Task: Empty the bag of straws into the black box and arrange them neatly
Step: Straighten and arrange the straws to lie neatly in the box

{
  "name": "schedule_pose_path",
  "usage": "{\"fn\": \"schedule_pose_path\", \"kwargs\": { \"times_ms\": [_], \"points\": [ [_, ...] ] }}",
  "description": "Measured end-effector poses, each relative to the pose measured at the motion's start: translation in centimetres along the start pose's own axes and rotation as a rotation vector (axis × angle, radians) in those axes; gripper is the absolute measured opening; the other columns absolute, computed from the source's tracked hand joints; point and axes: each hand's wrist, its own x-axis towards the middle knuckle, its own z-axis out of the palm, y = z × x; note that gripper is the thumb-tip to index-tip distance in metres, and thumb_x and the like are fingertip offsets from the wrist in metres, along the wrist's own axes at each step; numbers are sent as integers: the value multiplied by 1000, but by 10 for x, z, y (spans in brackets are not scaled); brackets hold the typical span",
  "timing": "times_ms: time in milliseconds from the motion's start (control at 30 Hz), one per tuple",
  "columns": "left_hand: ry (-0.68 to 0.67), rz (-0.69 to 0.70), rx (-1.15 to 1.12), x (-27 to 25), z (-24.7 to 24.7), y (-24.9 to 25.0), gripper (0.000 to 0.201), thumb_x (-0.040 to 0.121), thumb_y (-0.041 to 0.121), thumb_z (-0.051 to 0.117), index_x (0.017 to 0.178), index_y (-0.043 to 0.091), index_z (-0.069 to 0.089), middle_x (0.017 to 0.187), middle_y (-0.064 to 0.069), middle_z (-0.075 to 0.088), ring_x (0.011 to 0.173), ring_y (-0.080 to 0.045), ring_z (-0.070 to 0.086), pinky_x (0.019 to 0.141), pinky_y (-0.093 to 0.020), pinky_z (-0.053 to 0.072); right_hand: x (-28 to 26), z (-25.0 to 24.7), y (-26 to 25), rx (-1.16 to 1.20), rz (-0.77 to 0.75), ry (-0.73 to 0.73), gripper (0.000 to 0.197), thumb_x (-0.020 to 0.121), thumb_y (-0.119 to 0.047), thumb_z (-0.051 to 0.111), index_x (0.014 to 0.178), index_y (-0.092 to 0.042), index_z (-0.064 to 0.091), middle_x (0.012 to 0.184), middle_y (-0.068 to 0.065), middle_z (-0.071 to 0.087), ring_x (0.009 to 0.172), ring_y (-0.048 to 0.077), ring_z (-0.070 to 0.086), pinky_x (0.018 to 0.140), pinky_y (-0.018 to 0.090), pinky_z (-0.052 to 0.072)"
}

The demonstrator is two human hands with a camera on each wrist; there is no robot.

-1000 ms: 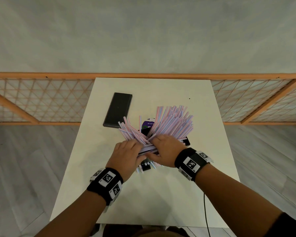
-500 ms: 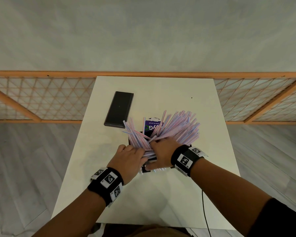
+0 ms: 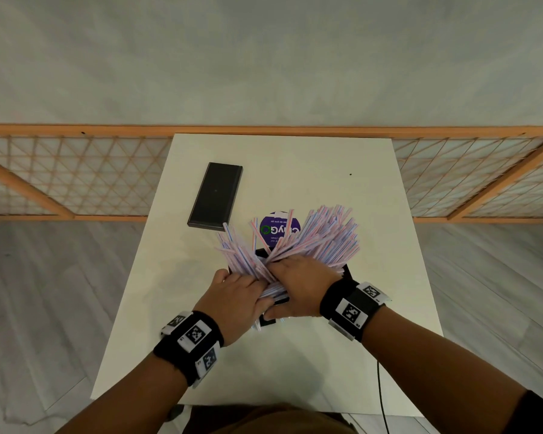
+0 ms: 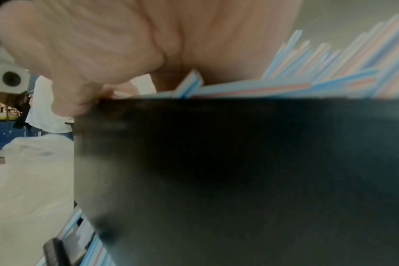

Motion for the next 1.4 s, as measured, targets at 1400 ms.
{"fn": "schedule_pose_path", "kwargs": {
  "times_ms": [1400],
  "points": [
    [-135,-145,-479,-8,-29,-8,42,93,52,63,131,34,65,127,16,57,108,-8,47,98,-31,44,9,-124,-42,409,135,362,22,107,-29,48,93,-18,36,66,-10,39,53,6,38,50,21,26]
  ]
}}
